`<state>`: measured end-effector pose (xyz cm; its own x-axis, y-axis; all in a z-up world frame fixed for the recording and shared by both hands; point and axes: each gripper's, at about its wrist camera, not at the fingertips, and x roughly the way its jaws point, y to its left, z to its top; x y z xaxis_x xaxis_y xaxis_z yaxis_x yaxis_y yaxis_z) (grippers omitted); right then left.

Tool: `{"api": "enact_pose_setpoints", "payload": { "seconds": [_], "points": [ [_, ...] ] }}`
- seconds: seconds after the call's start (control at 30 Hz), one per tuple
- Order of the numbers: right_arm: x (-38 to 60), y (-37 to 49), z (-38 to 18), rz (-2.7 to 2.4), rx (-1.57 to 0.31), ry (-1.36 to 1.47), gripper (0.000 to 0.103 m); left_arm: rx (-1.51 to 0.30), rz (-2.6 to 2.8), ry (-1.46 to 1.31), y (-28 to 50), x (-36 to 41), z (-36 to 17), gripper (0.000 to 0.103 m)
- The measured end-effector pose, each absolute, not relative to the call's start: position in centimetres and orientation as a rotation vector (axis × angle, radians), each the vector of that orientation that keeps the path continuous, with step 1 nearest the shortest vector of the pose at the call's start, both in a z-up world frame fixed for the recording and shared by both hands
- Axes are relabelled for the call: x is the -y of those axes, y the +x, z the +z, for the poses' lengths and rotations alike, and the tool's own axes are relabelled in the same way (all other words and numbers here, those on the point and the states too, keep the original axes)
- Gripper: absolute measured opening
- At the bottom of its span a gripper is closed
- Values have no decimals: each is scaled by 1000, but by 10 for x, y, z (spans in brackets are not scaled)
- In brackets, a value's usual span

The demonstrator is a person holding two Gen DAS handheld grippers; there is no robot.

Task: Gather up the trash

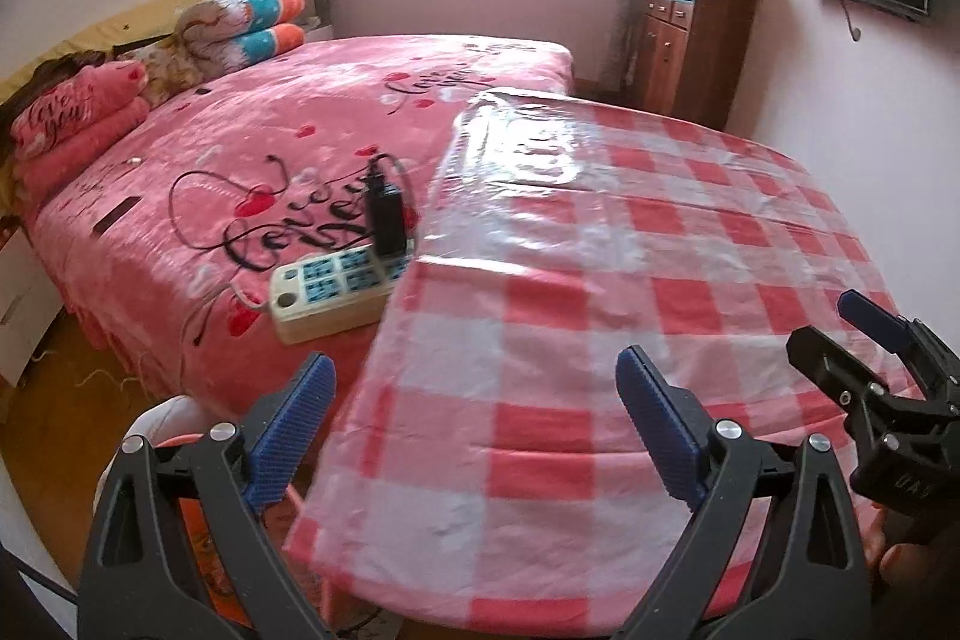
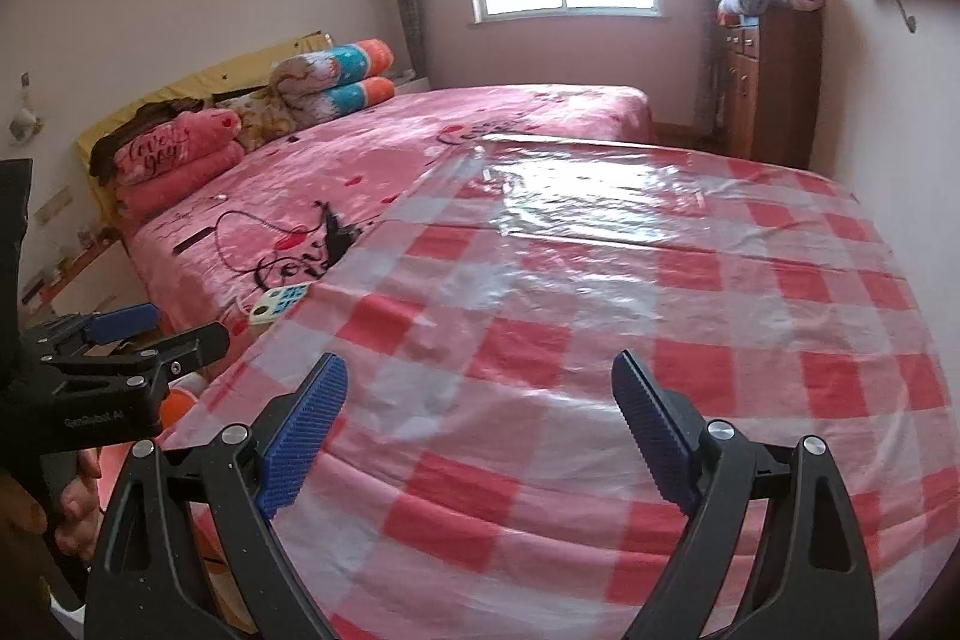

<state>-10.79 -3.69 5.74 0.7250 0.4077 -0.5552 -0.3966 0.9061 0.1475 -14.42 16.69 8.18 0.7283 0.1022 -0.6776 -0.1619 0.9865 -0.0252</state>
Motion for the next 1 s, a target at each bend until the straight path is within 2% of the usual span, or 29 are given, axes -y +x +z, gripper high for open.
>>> {"api": "enact_pose_setpoints", "payload": {
  "seconds": [1.0],
  "points": [
    [165, -80, 44, 108, -575, 111, 89, -721, -4, 21, -71, -31, 86, 95]
  ]
}}
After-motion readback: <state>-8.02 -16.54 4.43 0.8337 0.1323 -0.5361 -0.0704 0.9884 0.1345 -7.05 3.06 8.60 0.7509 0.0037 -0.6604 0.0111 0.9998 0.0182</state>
